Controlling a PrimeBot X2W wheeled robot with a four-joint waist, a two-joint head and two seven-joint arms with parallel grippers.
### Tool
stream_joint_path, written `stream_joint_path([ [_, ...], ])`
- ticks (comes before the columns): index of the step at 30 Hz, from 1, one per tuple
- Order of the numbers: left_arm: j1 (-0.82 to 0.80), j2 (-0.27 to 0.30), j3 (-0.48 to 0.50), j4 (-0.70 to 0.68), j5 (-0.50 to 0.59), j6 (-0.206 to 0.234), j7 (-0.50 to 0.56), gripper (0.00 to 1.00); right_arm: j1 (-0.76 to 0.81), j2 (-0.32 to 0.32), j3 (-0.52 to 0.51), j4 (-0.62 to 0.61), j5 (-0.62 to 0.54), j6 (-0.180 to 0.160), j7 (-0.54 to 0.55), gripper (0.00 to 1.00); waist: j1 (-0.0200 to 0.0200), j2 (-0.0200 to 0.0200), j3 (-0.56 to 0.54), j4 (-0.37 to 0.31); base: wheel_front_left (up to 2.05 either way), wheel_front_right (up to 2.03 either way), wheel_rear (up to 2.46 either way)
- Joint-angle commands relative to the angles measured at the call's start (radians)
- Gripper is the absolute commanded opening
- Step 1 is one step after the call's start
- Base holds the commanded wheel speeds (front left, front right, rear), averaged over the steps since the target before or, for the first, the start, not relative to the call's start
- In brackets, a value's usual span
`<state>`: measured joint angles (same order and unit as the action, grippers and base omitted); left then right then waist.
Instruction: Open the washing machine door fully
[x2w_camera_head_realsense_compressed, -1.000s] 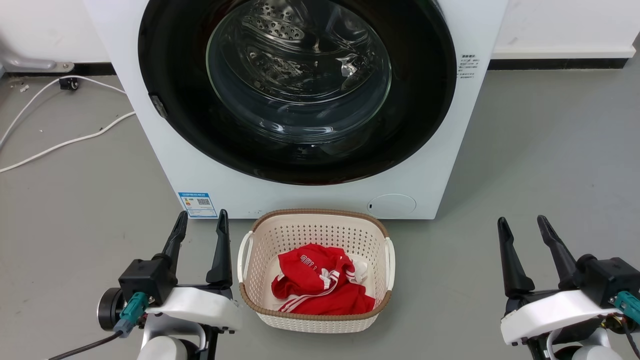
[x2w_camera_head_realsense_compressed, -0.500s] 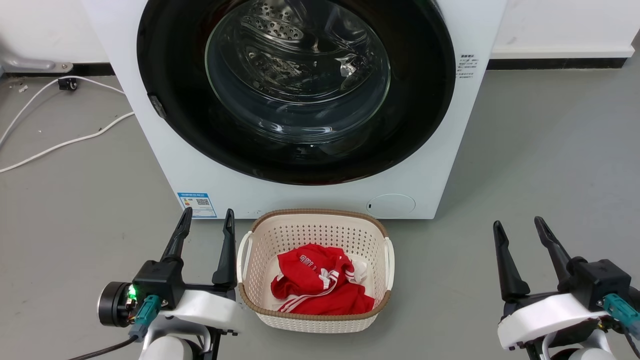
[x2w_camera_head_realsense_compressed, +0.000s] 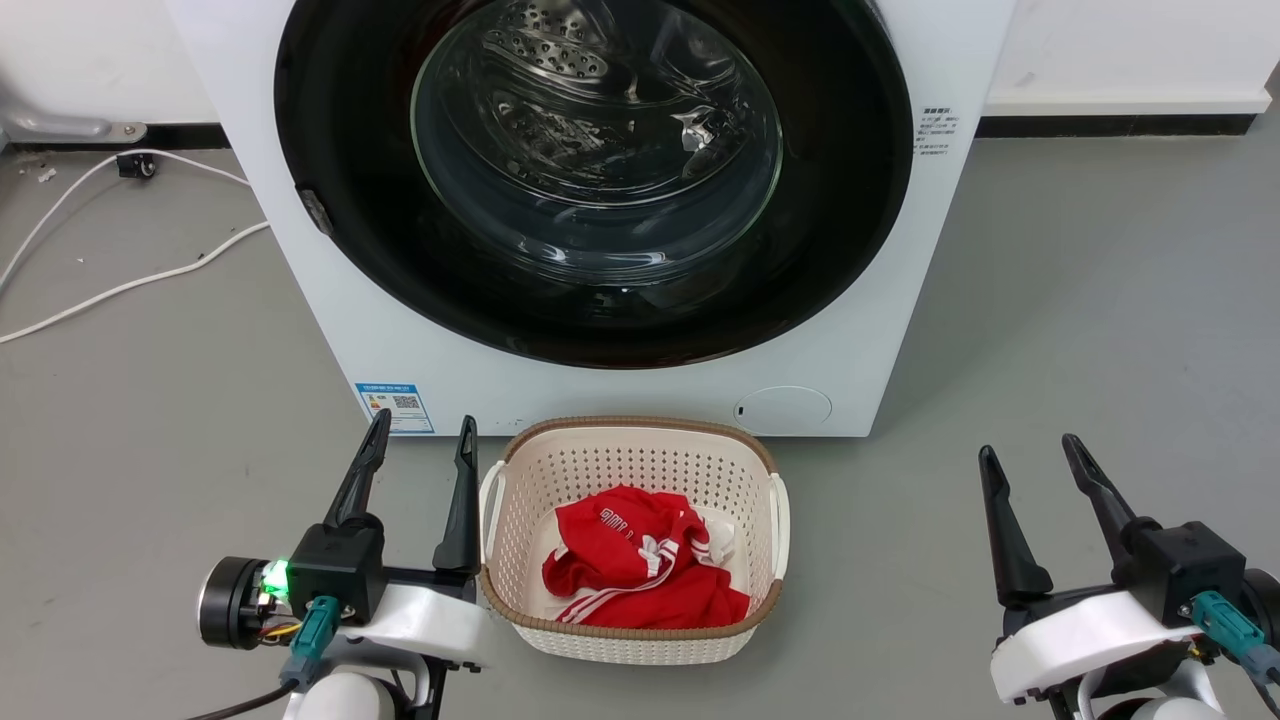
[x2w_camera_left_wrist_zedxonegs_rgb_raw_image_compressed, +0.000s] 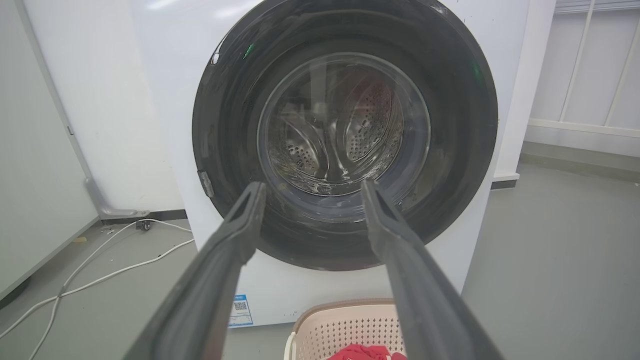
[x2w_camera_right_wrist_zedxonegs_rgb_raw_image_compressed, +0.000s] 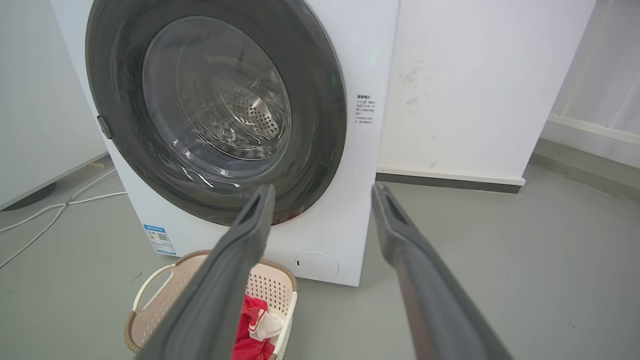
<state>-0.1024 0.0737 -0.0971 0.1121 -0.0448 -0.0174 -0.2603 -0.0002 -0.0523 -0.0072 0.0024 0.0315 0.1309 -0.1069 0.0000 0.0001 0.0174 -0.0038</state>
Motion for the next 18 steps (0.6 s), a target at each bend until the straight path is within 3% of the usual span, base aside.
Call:
stream_joint_path([
  [1, 0.002, -0.003, 0.002, 0.0, 0.001, 0.0, -0.006, 1.0, -0.001, 0.004, 0.001, 0.004, 0.005, 0.0, -0.006, 1.0, 0.0, -0.0001, -0.001, 0.0, 0.0, 0.0, 0.0],
  [16, 0.006, -0.011, 0.018, 0.013, -0.013, -0.009, -0.005, 1.0, -0.005, 0.004, -0.002, 0.02, 0.035, 0.0, -0.008, 1.0, 0.0, -0.0001, 0.001, 0.0, 0.0, 0.0, 0.0],
  [17, 0.005, -0.011, 0.018, 0.013, -0.013, -0.009, -0.005, 1.0, -0.005, 0.004, -0.002, 0.022, 0.038, 0.0, -0.006, 0.83, 0.0, -0.0001, 0.0, 0.0, 0.0, 0.0, 0.0],
  [18, 0.006, -0.011, 0.018, 0.014, -0.012, -0.009, -0.005, 1.0, -0.006, 0.004, -0.001, 0.022, 0.041, 0.0, -0.006, 0.42, 0.0, -0.0001, 0.0, 0.0, 0.0, 0.0, 0.0],
])
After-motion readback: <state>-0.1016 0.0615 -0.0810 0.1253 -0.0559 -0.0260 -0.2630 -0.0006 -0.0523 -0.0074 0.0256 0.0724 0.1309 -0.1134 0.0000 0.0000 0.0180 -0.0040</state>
